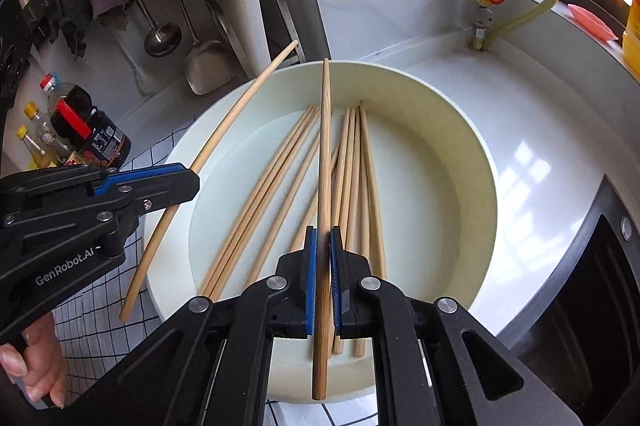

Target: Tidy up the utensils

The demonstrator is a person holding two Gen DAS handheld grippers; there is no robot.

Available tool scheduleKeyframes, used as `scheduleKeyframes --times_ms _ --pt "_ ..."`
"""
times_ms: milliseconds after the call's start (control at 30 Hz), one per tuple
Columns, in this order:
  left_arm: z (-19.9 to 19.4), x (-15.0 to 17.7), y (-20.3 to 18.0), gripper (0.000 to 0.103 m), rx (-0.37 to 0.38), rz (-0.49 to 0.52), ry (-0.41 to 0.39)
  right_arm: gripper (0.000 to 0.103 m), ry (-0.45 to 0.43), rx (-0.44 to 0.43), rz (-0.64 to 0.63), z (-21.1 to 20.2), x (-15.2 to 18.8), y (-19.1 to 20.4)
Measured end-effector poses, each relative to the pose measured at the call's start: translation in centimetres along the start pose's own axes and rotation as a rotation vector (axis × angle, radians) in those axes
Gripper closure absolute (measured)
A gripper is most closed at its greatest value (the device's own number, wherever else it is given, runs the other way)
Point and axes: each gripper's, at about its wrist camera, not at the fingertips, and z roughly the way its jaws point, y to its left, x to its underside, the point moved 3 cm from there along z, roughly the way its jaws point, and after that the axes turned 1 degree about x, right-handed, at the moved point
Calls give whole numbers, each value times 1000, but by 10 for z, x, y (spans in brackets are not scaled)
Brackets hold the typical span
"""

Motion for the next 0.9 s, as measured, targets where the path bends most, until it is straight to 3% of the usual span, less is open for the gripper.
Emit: scheduleKeyframes --times_ms 333,433,500,567,900 --pt "29 -3 10 95 -24 -36 61 96 53 15 14 21 -3 -6" --pt "26 -3 14 75 -46 -48 52 93 38 21 14 17 -3 -6" --pt "19 -3 17 49 -59 -61 30 91 31 30 12 13 -4 -7" --pt "10 -4 21 41 -71 -78 8 91 24 35 10 9 -4 -7" --pt "-25 6 36 33 -110 -147 -52 84 2 40 -5 -13 2 3"
